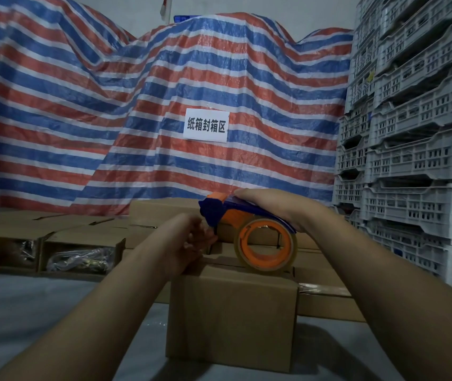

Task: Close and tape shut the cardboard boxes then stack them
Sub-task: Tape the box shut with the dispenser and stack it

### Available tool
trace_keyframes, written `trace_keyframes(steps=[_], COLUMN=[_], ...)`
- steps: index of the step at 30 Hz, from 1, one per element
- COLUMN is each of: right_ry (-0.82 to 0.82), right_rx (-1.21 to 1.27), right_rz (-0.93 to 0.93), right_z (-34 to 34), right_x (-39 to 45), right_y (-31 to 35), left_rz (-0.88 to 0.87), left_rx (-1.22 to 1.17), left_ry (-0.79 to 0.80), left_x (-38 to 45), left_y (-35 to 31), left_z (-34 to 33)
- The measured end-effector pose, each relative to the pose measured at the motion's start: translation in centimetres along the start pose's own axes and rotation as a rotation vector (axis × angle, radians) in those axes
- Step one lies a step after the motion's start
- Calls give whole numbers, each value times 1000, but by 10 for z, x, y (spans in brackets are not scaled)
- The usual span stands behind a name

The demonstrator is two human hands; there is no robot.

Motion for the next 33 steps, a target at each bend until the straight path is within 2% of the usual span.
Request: trace_keyframes(steps=[4,8,13,15,19,22,24,28,33], right_ry=[26,35,16,39,111,97,96,85,92], right_rx=[19,32,-134,-165,-132,-194,-248,-462,-605], right_rz=[1,2,-23,-66,-138,-104,-79,-32,-96], right_z=[-2,-1,7,12,21,22,19,13,1], right_x=[0,2,2,-1,-10,-12,-11,-9,6], right_y=[0,-1,2,-3,-17,-18,-15,-4,2], left_rz=[11,-4,-49,-41,26,15,-7,-125,-197], left_rx=[-41,-34,-31,-121,-533,-608,-479,133,404], left_ry=[54,8,-19,-88,-174,-161,-182,-250,-241], left_x=[0,1,5,10,16,18,19,20,18], left_y=[0,0,2,6,21,23,20,5,0], left_z=[-4,0,3,13,30,33,39,73,89])
Point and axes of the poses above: each hand's wrist, its own x-axis towards the middle knuckle, its own z-axis out of the back of the hand, y = z × x, the point moved 10 cm from there along x, towards the middle knuckle, and after that the axes turned 5 degrees about -z, right-handed, at the moved point
